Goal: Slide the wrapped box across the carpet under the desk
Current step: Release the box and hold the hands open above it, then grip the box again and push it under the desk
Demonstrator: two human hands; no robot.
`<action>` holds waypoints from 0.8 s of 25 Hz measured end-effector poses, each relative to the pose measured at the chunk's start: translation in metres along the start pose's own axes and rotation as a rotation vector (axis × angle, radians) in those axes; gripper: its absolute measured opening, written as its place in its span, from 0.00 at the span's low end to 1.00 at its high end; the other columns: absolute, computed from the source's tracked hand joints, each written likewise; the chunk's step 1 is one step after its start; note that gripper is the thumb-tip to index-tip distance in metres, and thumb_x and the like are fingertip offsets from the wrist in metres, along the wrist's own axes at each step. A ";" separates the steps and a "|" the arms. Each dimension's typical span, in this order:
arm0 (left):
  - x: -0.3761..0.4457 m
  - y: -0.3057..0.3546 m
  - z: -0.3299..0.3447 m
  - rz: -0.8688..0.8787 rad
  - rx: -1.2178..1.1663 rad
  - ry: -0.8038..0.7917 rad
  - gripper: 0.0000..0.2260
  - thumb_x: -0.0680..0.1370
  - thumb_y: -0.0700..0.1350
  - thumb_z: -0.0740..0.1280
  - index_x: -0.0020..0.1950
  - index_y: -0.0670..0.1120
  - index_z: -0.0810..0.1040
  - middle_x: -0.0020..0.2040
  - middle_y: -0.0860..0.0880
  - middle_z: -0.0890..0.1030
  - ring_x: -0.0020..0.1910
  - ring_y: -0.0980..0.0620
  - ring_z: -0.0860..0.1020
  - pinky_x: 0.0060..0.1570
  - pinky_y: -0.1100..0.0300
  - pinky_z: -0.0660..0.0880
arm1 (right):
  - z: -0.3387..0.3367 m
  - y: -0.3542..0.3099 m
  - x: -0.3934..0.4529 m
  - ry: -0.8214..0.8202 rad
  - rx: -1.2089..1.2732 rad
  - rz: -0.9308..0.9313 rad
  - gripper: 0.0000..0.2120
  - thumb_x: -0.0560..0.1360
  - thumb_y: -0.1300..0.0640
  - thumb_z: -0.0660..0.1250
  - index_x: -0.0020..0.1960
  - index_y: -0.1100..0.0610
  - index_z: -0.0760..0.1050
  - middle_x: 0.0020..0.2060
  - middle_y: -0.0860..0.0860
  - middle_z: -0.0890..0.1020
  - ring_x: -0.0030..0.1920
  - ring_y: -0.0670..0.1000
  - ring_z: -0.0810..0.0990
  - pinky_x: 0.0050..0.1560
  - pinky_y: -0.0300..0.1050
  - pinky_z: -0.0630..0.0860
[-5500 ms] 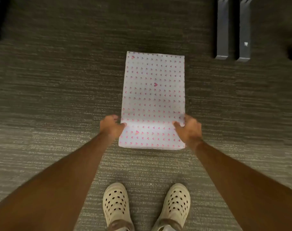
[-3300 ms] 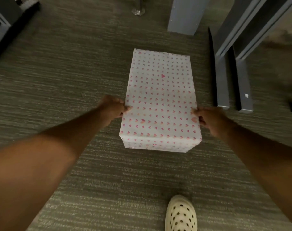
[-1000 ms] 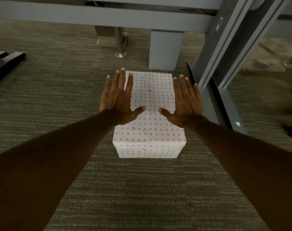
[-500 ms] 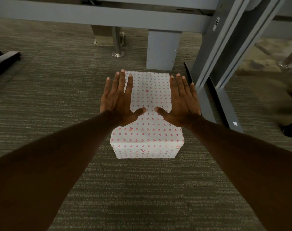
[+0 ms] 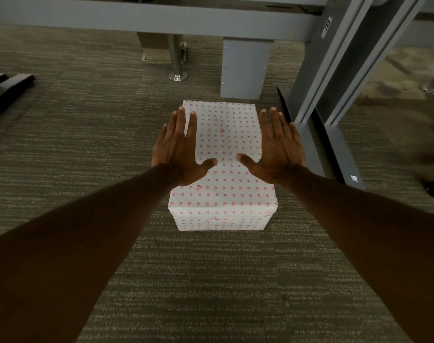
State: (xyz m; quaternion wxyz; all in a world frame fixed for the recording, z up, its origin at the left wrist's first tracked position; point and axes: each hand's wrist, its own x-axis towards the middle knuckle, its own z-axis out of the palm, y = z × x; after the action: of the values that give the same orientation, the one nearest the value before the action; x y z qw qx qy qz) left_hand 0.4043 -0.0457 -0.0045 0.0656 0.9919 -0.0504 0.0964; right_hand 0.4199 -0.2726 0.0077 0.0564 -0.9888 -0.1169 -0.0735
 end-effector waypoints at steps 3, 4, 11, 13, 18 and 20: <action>-0.006 -0.009 0.004 -0.118 -0.113 -0.074 0.46 0.69 0.64 0.69 0.79 0.49 0.51 0.79 0.39 0.52 0.77 0.37 0.53 0.69 0.38 0.63 | 0.006 -0.001 -0.006 -0.019 0.085 0.067 0.47 0.74 0.33 0.61 0.81 0.57 0.45 0.81 0.59 0.52 0.80 0.61 0.50 0.78 0.60 0.52; -0.007 -0.012 0.006 -0.175 -0.154 -0.122 0.44 0.70 0.63 0.70 0.79 0.50 0.54 0.78 0.39 0.55 0.77 0.36 0.54 0.68 0.38 0.64 | 0.010 0.000 -0.007 -0.036 0.132 0.106 0.45 0.75 0.35 0.62 0.81 0.56 0.49 0.80 0.60 0.56 0.79 0.62 0.55 0.77 0.61 0.57; -0.016 -0.034 0.027 -0.632 -0.541 -0.287 0.28 0.75 0.47 0.71 0.73 0.44 0.67 0.69 0.38 0.73 0.60 0.42 0.77 0.50 0.50 0.80 | 0.037 0.008 -0.011 -0.126 0.468 0.396 0.20 0.79 0.50 0.65 0.68 0.58 0.73 0.60 0.56 0.81 0.50 0.52 0.81 0.31 0.35 0.72; -0.016 -0.035 0.032 -0.669 -0.631 -0.293 0.21 0.76 0.45 0.71 0.68 0.43 0.74 0.61 0.40 0.79 0.47 0.48 0.79 0.36 0.59 0.77 | 0.045 0.012 -0.009 -0.137 0.515 0.465 0.21 0.79 0.50 0.66 0.69 0.59 0.74 0.61 0.57 0.81 0.54 0.54 0.82 0.41 0.43 0.81; -0.007 -0.038 0.041 -0.717 -0.778 -0.305 0.11 0.77 0.42 0.68 0.58 0.39 0.78 0.51 0.42 0.81 0.39 0.51 0.79 0.36 0.59 0.76 | 0.054 0.026 0.001 -0.135 0.777 0.682 0.17 0.77 0.54 0.70 0.63 0.59 0.78 0.58 0.57 0.82 0.44 0.52 0.84 0.46 0.51 0.85; -0.003 -0.042 0.044 -0.780 -0.883 -0.302 0.10 0.77 0.39 0.68 0.57 0.39 0.78 0.54 0.40 0.81 0.47 0.46 0.81 0.47 0.52 0.80 | 0.056 0.030 0.002 -0.142 0.858 0.748 0.14 0.76 0.55 0.72 0.59 0.59 0.79 0.55 0.56 0.83 0.36 0.48 0.83 0.40 0.46 0.85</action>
State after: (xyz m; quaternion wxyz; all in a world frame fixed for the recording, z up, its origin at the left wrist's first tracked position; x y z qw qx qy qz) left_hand 0.4143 -0.0104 -0.0533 0.4934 0.8190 0.2727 -0.1068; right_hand 0.4368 -0.2938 -0.0498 0.4670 -0.8538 0.2183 0.0722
